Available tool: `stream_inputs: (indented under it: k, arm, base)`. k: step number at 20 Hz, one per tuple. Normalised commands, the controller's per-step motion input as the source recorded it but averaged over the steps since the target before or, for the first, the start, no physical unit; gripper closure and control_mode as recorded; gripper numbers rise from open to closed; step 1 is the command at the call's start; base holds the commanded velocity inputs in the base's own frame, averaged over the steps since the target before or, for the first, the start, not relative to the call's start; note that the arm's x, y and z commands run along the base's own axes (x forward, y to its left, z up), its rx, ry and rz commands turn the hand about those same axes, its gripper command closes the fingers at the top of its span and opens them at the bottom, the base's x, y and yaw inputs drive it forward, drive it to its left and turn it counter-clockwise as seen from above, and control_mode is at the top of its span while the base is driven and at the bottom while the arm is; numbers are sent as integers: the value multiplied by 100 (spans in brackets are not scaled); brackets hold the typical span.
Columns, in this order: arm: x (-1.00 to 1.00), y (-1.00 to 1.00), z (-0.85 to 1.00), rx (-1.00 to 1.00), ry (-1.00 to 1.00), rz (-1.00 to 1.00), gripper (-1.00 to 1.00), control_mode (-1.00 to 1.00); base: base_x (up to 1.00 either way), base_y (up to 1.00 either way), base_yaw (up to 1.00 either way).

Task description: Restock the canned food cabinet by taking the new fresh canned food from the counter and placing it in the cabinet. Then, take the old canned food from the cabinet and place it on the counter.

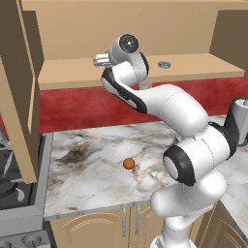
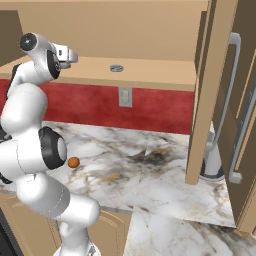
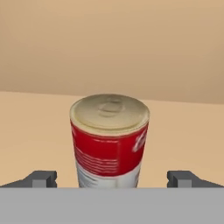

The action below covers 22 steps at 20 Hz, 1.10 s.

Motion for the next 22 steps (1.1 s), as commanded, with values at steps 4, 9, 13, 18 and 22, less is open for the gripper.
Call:
stream_inputs:
  k: [4, 9, 13, 18, 22]
  arm:
    - [16, 3, -4, 0, 0, 0, -100, -100]
    - [17, 4, -3, 0, 0, 0, -100, -100]
    - [13, 2, -5, 0, 0, 0, 100, -100]
    - [17, 0, -2, 0, 0, 0, 100, -100]
    - [4, 0, 0, 0, 0, 0, 100, -100]
  base:
    - [0, 0, 0]
    - [0, 0, 0]
    - [0, 0, 0]
    - [0, 0, 0]
    - [0, 0, 0]
